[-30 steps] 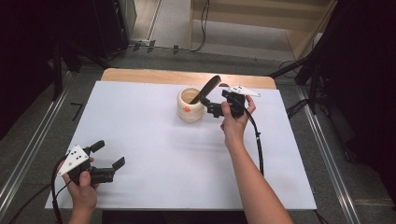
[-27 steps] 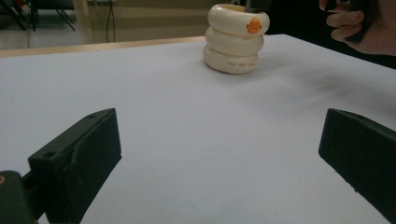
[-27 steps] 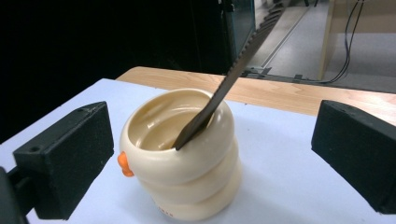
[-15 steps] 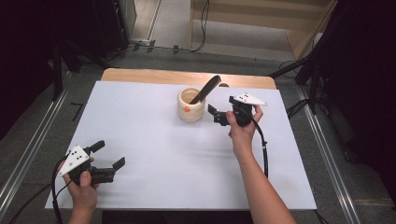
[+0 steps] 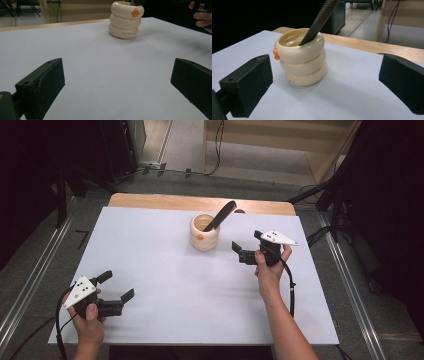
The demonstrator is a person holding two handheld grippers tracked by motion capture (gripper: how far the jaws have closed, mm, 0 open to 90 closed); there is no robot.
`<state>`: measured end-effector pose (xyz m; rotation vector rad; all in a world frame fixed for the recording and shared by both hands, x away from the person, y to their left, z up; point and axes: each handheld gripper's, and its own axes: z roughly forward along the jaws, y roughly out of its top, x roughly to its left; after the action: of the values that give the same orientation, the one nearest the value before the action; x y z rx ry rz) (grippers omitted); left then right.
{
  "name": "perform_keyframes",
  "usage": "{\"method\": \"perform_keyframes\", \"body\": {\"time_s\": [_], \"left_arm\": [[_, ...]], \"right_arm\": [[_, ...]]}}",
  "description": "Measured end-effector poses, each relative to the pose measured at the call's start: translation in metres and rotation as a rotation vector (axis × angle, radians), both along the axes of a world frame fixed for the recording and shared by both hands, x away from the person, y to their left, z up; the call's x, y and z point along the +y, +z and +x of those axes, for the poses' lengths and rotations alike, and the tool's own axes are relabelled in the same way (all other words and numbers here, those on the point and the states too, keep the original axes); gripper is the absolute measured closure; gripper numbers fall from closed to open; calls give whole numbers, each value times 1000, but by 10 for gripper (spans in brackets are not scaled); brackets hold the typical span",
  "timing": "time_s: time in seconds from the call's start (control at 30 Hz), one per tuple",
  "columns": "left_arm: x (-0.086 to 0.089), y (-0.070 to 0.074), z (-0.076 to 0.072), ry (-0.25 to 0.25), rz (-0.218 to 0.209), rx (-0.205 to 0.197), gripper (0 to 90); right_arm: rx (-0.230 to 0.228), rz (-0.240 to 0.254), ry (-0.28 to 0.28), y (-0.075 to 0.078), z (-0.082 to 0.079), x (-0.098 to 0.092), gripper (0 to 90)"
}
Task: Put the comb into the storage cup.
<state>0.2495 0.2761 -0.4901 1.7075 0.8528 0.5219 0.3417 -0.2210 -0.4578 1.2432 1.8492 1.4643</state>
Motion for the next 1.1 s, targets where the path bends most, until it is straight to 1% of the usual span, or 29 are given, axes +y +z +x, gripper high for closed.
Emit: {"method": "perform_keyframes", "body": {"time_s": [0.1, 0.17, 0.2, 0.23, 0.33, 0.37, 0.43, 0.53, 0.83, 1.1], "left_arm": [[0, 0, 0, 1, -1, 0, 0], [0, 0, 0, 2, -1, 0, 0], [0, 0, 0, 2, -2, 0, 0], [0, 0, 0, 3, -2, -1, 0], [0, 0, 0, 3, -4, -1, 0], [0, 0, 0, 3, -4, -2, 0], [0, 0, 0, 2, -1, -2, 0], [0, 0, 0, 1, -2, -2, 0], [0, 0, 0, 2, -3, -2, 0], [0, 0, -1, 2, -6, -3, 0]], "right_arm": [[-4, -5, -3, -2, -5, -6, 0], [-9, -6, -15, -3, -9, -10, 0], [-18, -10, -17, -3, -10, -13, 0], [-13, -2, -16, -4, -12, -15, 0], [-10, -5, -23, -5, -17, -20, 0], [-16, -13, -22, -7, -18, -22, 0], [-13, -15, -24, -7, -21, -25, 0], [-21, -9, -27, -9, -27, -31, 0], [-26, -37, -33, -13, -43, -45, 0], [-37, -38, -31, -17, -58, -56, 0]]}}
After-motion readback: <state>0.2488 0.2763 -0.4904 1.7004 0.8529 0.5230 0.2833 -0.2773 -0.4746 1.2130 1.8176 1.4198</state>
